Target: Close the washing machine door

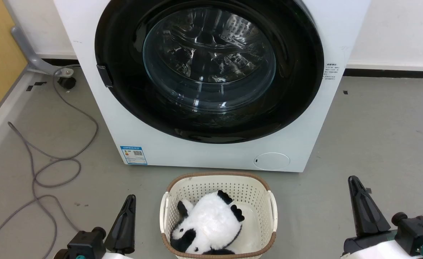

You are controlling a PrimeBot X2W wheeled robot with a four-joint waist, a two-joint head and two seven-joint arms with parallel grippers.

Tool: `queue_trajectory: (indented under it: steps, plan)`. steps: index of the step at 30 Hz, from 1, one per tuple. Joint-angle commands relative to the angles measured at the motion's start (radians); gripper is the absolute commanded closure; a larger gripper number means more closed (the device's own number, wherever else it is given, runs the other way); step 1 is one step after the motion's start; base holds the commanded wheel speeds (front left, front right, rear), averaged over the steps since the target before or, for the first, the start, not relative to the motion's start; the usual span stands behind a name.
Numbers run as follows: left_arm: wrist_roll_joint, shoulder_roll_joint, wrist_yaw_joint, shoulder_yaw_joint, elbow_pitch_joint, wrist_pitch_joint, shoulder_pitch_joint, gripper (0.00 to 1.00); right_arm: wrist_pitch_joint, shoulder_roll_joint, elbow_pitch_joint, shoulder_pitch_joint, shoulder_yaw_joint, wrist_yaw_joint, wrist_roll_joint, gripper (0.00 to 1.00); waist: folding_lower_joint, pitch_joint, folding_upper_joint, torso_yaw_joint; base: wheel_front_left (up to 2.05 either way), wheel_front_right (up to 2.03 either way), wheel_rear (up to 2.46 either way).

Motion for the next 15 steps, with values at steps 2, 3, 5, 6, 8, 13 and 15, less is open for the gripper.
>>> queue_trajectory:
  steps: [2,3,5,6,8,13,15]
  plan:
    - [0.012,0.0,0.007,0.005,-0.005,0.01,-0.016,1.0,0.011,0.001,0.004,-0.014,0.002,0.0,-0.008,1.0,0.0,0.0,-0.0001,-0.001,0.0,0.0,0.0]
    - [0.014,0.0,0.008,0.005,-0.005,0.012,-0.017,1.0,0.013,0.001,0.004,-0.015,0.002,0.0,-0.009,1.0,0.0,0.0,-0.0001,-0.001,0.0,0.0,0.0]
    - [0.018,0.0,0.01,0.006,-0.006,0.016,-0.019,1.0,0.017,0.001,0.005,-0.016,0.002,0.0,-0.01,1.0,0.0,-0.001,-0.0001,-0.001,0.0,0.0,0.0]
    - [0.02,0.0,0.011,0.006,-0.006,0.018,-0.02,1.0,0.019,0.001,0.005,-0.017,0.002,0.0,-0.011,1.0,0.0,-0.001,-0.0001,-0.001,0.0,0.0,0.0]
    - [0.023,0.0,0.012,0.007,-0.006,0.022,-0.021,1.0,0.023,0.002,0.006,-0.018,0.002,0.0,-0.013,1.0,0.0,-0.001,-0.0001,-0.002,0.0,0.0,0.0]
    - [0.033,0.0,0.017,0.009,-0.008,0.033,-0.026,1.0,0.033,0.002,0.008,-0.021,0.003,0.0,-0.018,1.0,0.0,-0.002,-0.0001,-0.003,0.0,0.0,0.0]
    - [0.036,0.0,0.018,0.01,-0.009,0.037,-0.027,1.0,0.037,0.002,0.009,-0.022,0.003,0.0,-0.019,1.0,0.0,-0.002,-0.0001,-0.003,0.0,0.0,0.0]
